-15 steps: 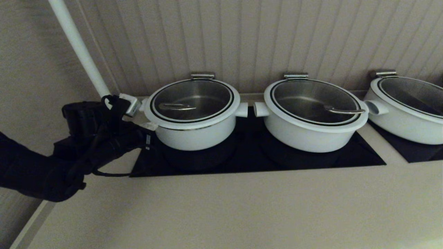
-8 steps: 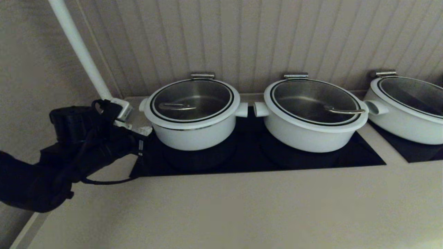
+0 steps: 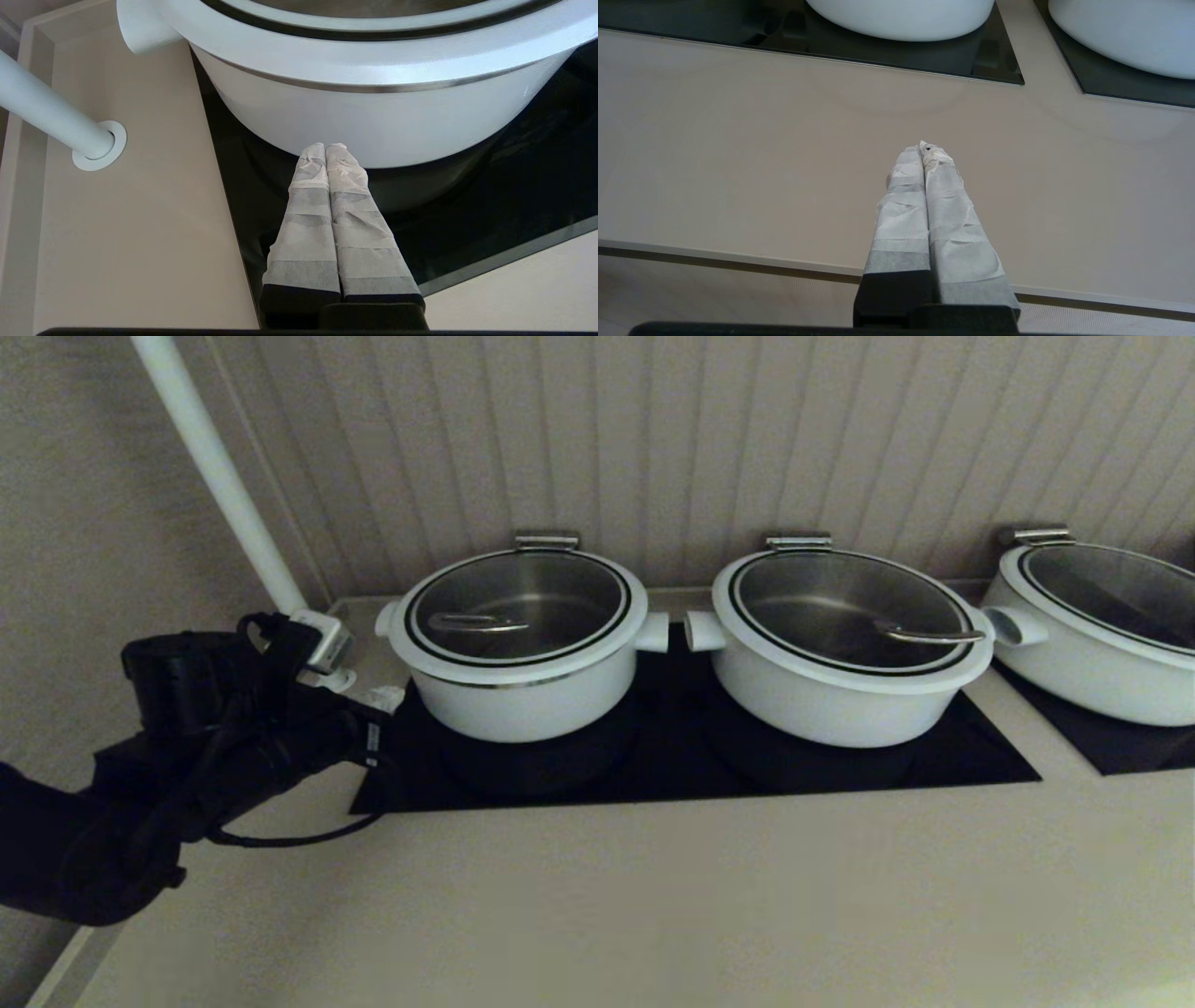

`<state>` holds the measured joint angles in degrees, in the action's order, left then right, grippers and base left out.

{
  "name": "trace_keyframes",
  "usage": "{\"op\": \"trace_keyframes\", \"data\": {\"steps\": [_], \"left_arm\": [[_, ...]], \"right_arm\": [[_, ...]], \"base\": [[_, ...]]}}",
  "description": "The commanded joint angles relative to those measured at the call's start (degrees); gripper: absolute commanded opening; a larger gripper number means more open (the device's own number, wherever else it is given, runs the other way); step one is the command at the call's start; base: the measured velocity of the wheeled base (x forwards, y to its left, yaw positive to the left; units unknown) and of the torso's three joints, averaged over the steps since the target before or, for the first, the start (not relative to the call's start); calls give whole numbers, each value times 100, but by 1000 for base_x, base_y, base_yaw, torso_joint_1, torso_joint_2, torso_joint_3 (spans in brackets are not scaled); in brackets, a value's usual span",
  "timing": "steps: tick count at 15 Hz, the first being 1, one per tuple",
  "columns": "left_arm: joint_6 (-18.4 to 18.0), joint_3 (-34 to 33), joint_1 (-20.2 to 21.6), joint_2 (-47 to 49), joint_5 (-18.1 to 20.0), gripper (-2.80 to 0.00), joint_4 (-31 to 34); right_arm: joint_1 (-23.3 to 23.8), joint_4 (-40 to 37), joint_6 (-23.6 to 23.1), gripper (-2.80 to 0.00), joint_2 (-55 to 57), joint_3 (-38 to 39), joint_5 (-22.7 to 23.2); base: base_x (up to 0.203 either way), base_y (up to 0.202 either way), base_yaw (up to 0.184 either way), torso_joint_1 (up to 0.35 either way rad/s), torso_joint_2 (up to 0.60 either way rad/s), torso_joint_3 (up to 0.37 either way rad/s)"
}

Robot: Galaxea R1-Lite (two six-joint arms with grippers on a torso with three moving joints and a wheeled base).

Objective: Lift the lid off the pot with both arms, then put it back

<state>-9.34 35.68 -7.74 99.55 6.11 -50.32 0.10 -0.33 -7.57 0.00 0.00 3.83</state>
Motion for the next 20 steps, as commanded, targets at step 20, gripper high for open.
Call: {"op": "trace_keyframes", "data": {"steps": [20], "left_arm": [[1, 12, -140, 392, 22, -280, -733]], "right_arm": [[-1, -2, -8, -280, 9, 0, 4]], "base": [[0, 0, 0, 0, 0, 0]]}}
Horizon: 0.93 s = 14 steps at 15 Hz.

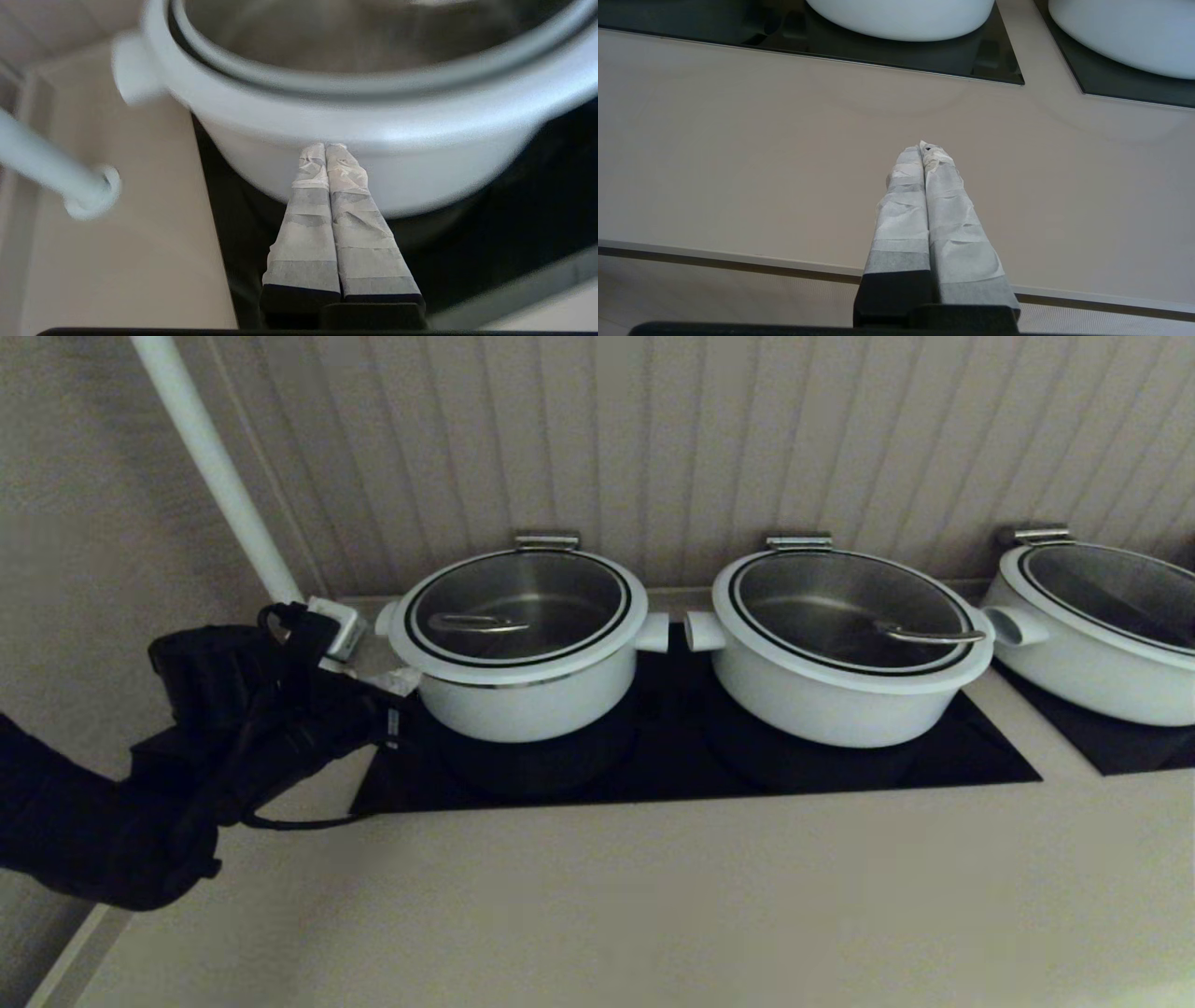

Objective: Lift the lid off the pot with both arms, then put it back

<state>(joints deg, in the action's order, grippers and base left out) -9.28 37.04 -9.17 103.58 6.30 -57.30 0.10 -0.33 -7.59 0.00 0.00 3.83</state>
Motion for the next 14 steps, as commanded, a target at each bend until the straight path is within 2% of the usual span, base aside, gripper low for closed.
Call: {"op": "trace_keyframes", "data": {"steps": [1, 5, 8, 12, 14], "left_arm": [[-4, -239, 3, -44, 3, -280, -42], [13, -635, 3, -141, -6, -280, -113], [-10, -970, 8, -140, -6, -280, -541], [1, -1524, 20, -547, -28, -280, -581], [12, -1765, 28, -812, -171, -280, -579]], "right_arm": [[-1, -2, -6, -280, 5, 0, 4], [-1, -2, -6, -280, 0, 0, 4], [-1, -2, -6, -280, 9, 0, -4], [-1, -2, -6, -280, 1, 0, 4], [-1, -2, -6, -280, 9, 0, 4]], "base": [[0, 0, 0, 0, 0, 0], [0, 0, 0, 0, 0, 0], [0, 0, 0, 0, 0, 0], [0, 0, 0, 0, 0, 0], [0, 0, 0, 0, 0, 0]]}}
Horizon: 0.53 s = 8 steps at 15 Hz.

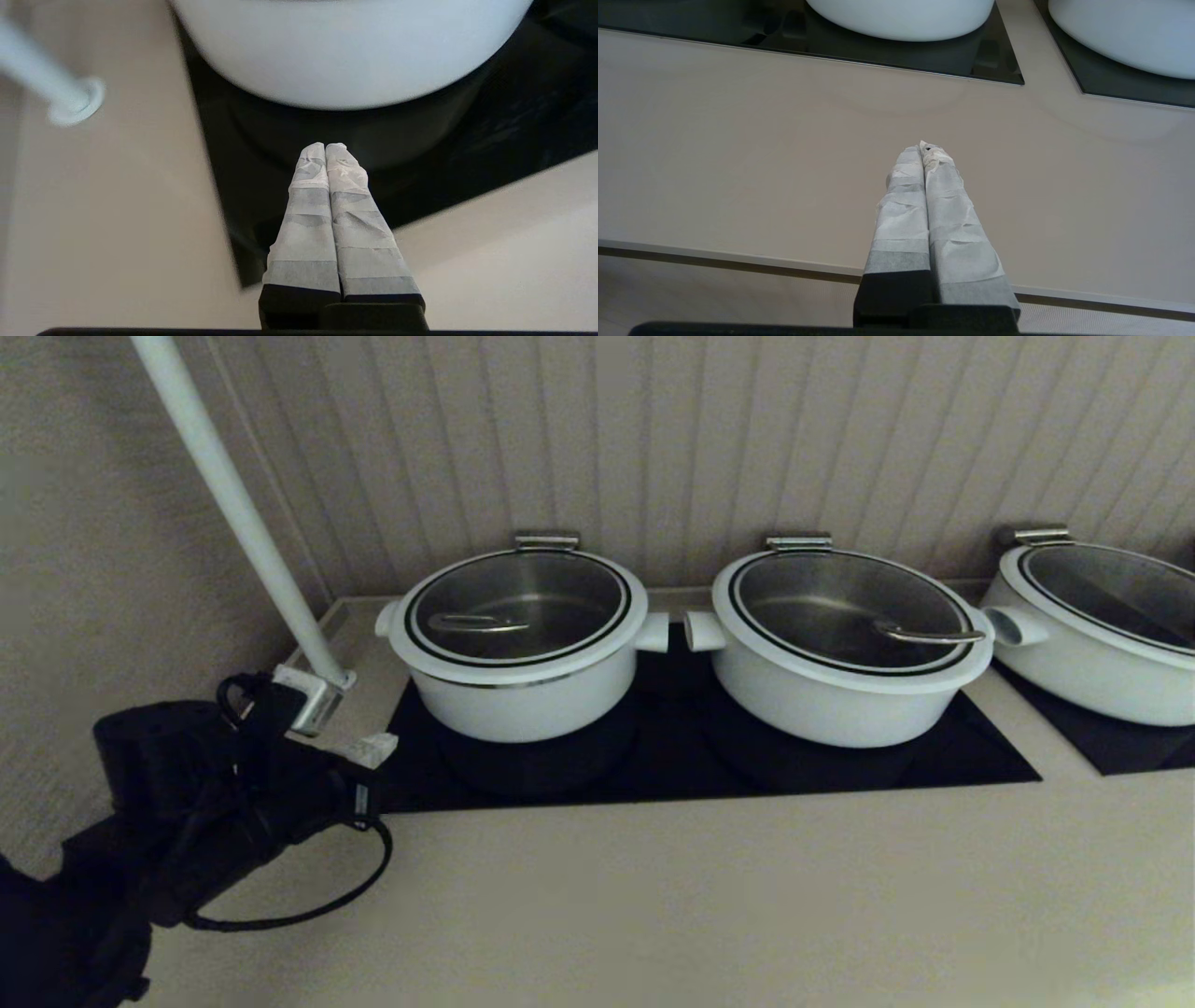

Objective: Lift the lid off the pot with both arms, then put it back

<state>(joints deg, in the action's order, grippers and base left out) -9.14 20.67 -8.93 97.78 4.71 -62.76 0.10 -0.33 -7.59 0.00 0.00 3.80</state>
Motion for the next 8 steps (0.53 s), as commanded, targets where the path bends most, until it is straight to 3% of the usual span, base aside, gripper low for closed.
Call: {"op": "trace_keyframes", "data": {"steps": [1, 8], "left_arm": [[35, -262, 5, -346, -81, -280, -34], [315, -922, 21, -1381, -828, -280, -26]], "right_arm": [[-1, -2, -5, -280, 9, 0, 6], [-1, -2, -5, -280, 9, 0, 6]], "base": [[0, 0, 0, 0, 0, 0], [0, 0, 0, 0, 0, 0]]}}
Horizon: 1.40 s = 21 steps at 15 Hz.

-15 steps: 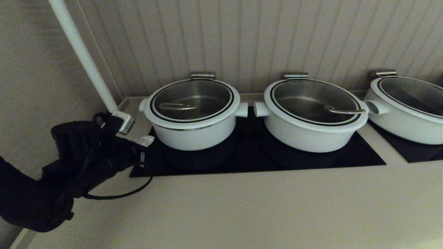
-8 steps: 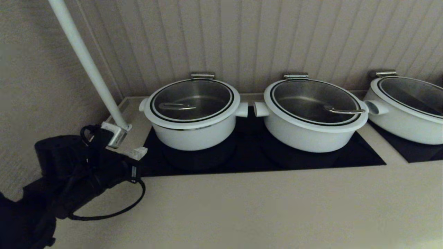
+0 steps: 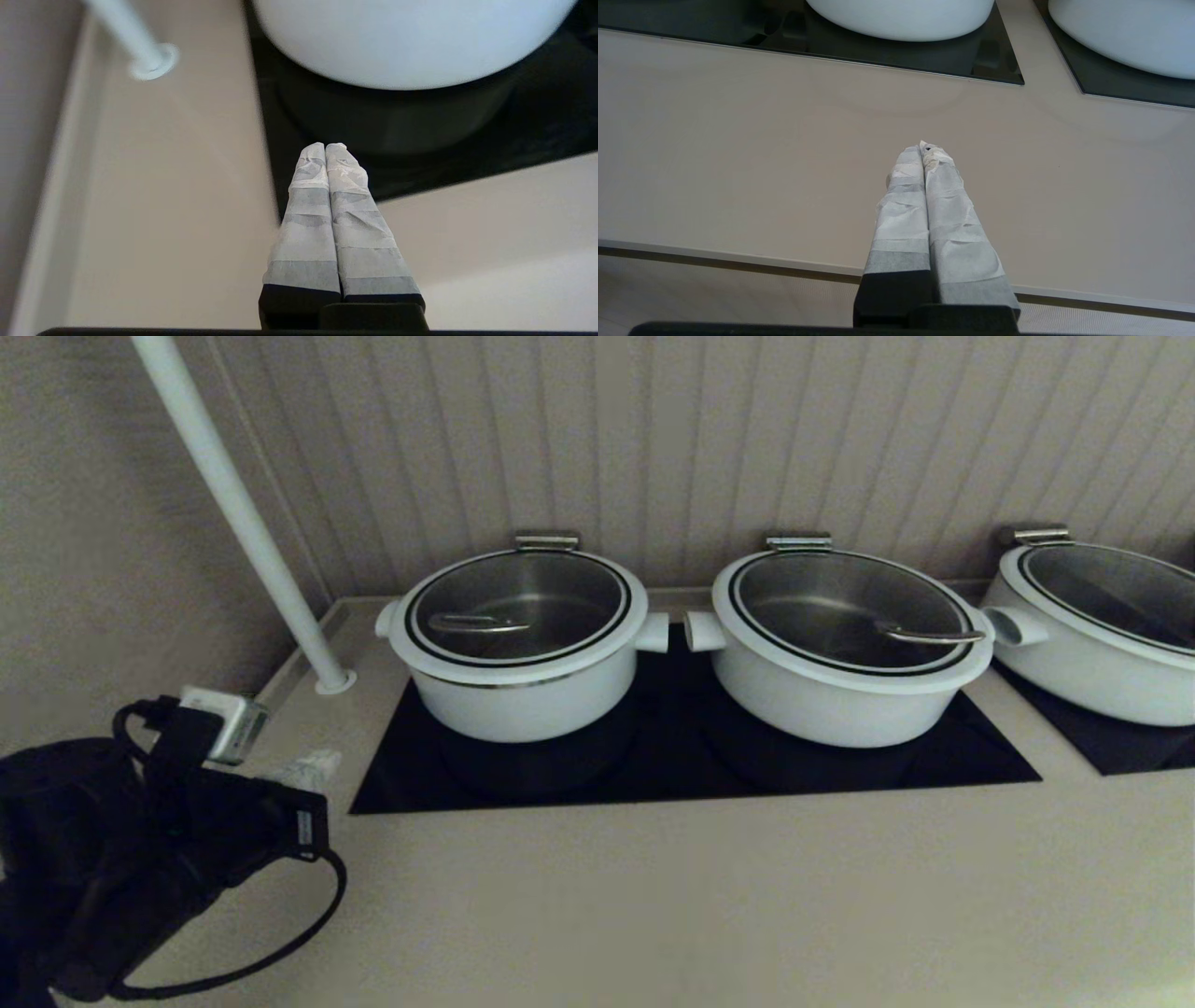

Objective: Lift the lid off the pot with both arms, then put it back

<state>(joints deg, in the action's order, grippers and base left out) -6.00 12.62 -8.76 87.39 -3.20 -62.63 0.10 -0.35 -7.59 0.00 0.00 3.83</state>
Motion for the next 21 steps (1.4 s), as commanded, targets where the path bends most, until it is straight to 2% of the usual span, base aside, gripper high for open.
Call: {"op": "trace_keyframes", "data": {"steps": [1, 6, 8, 10, 13, 18, 21], "left_arm": [[-7, -198, 5, -528, -150, -280, -39], [1, -765, 68, -1652, -778, -280, -21], [0, -1088, 91, -2195, -866, -280, 13], [-17, -1204, 98, -2900, -935, -280, 364], [-29, -1245, 112, -4232, -942, -280, 1443], [56, -1259, 315, -6560, -895, -280, 3969], [91, -1262, 364, -7119, -836, -280, 4935]], "right_arm": [[-1, 0, -5, -280, 9, 0, 4], [-1, 0, -5, -280, 9, 0, 4], [-1, 0, -5, -280, 9, 0, 4], [-1, 0, -5, -280, 9, 0, 4], [-1, 0, -5, -280, 9, 0, 4], [-1, 0, -5, -280, 9, 0, 4], [-1, 0, 12, -280, 9, 0, 4]], "base": [[0, 0, 0, 0, 0, 0], [0, 0, 0, 0, 0, 0], [0, 0, 0, 0, 0, 0], [0, 0, 0, 0, 0, 0], [0, 0, 0, 0, 0, 0], [0, 0, 0, 0, 0, 0], [0, 0, 0, 0, 0, 0]]}}
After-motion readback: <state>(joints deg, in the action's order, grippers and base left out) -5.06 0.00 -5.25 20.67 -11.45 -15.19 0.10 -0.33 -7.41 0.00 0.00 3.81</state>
